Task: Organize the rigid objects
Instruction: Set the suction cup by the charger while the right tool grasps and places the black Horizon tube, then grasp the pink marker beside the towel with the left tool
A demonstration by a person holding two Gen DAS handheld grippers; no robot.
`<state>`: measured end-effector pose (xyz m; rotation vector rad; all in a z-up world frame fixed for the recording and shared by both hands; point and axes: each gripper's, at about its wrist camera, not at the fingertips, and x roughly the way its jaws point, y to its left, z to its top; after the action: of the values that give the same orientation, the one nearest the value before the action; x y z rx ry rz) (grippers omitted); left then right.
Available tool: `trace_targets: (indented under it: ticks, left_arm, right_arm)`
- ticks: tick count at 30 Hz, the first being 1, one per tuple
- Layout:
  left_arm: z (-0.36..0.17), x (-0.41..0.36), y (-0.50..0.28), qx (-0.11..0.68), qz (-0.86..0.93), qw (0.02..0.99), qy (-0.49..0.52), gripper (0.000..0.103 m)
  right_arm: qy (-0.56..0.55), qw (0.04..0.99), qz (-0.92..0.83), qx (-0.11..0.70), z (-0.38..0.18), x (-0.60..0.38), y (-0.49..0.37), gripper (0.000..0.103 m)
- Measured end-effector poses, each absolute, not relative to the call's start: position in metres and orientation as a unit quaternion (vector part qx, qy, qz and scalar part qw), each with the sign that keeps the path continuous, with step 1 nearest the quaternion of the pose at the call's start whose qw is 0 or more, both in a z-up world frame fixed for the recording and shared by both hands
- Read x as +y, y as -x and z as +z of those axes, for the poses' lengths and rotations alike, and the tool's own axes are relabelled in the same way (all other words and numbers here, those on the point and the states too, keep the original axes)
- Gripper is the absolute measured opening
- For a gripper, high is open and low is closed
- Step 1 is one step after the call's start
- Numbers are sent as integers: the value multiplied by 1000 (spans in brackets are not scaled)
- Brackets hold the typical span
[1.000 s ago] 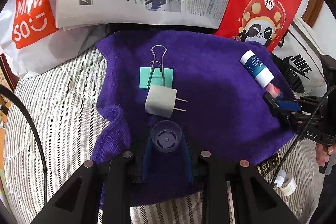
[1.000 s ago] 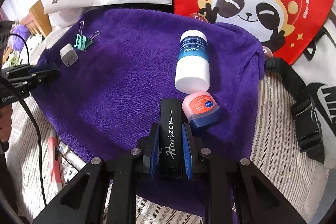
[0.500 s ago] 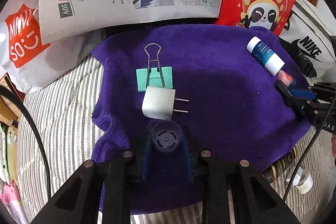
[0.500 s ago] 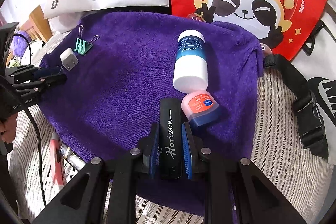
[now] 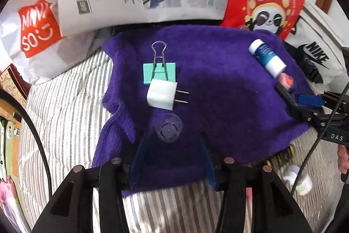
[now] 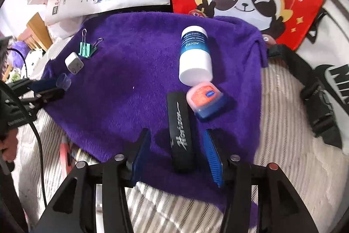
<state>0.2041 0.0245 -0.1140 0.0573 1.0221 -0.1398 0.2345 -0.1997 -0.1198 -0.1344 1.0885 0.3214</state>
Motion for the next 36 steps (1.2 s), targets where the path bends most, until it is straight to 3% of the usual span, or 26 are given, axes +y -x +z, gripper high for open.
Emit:
trace_targets:
  ticks: [10, 27, 36]
  left_arm:
    - [-85, 16, -158, 459, -83, 884, -25, 54]
    - [-136, -56, -140, 520, -81, 850, -38, 54]
    - [-139, -36, -123, 523, -51, 849, -55, 57]
  right_arm:
    - [35, 859, 135, 493, -96, -214, -191, 56]
    - [4, 864, 87, 495, -109, -272, -104, 56]
    - [-2, 867, 94, 490, -112, -279, -90, 56]
